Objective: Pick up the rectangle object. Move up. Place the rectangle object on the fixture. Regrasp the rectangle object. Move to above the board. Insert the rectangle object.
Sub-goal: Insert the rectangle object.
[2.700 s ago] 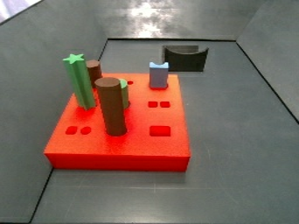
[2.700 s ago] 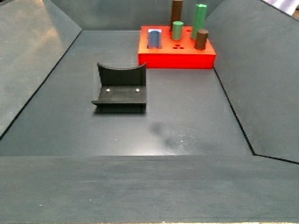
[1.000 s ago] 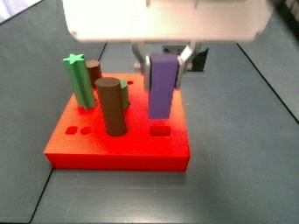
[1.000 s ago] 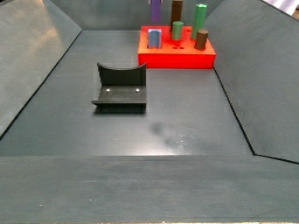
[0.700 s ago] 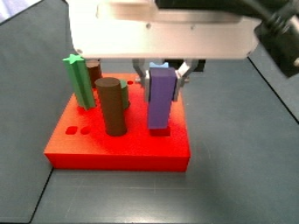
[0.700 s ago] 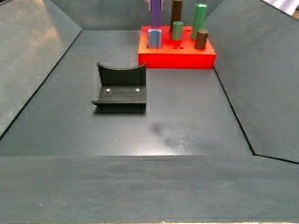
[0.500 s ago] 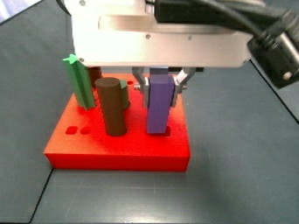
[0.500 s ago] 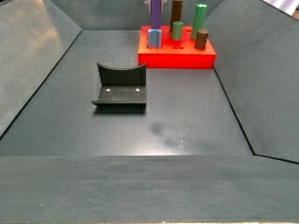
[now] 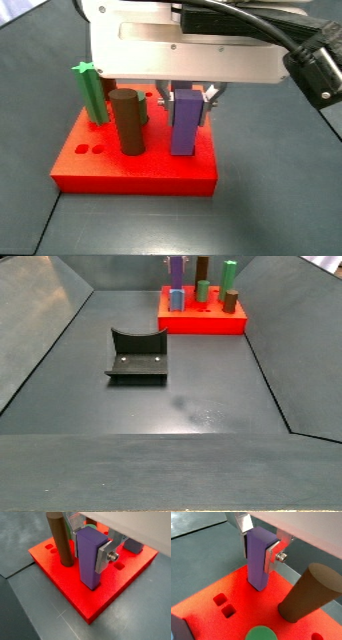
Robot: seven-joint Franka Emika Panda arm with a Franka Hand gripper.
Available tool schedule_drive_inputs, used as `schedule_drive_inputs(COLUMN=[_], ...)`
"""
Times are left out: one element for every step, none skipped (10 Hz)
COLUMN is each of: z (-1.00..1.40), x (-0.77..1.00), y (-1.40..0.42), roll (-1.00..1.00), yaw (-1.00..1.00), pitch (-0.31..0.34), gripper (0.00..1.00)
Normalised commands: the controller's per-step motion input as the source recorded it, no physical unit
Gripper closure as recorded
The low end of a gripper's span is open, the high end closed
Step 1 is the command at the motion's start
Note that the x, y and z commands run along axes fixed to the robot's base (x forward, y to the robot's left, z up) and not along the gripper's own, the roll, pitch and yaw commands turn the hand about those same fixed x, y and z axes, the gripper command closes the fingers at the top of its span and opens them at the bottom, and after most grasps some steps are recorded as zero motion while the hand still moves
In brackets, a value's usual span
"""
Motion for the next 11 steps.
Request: schedule_drive_inputs(z=[-0.3,-0.3,-0.29,-0.26,-0.19,-0.17,-0.27,-0.27,-0.16,-0.11,-0.07], x=[0.11,0.05,0.0,0.0,0.0,0.0,-0.03,-0.11,-0.04,-0.02,0.0], y=[-0.16,-0.13,-0.07,-0.01,0.0,0.0,-0.01,0.0,0.0,0.0,0.0], roll=[0.01,0.02,0.02,0.0,0.0,-0.02,0.0,-0.01,-0.06,-0.04,-0.03], yaw=[-0.24,-0.22,-0.2,-0.17,-0.12,0.0,0.0,0.0,0.0,0.0,0.0], pitch=[0.0,0.0,0.0,-0.001,-0.014,-0.077,-0.07,-0.109,-0.154,-0.14,-0.094], gripper=[1.0,1.0,1.0,1.0,1.0,1.0,1.0,1.0,1.0,1.0,1.0])
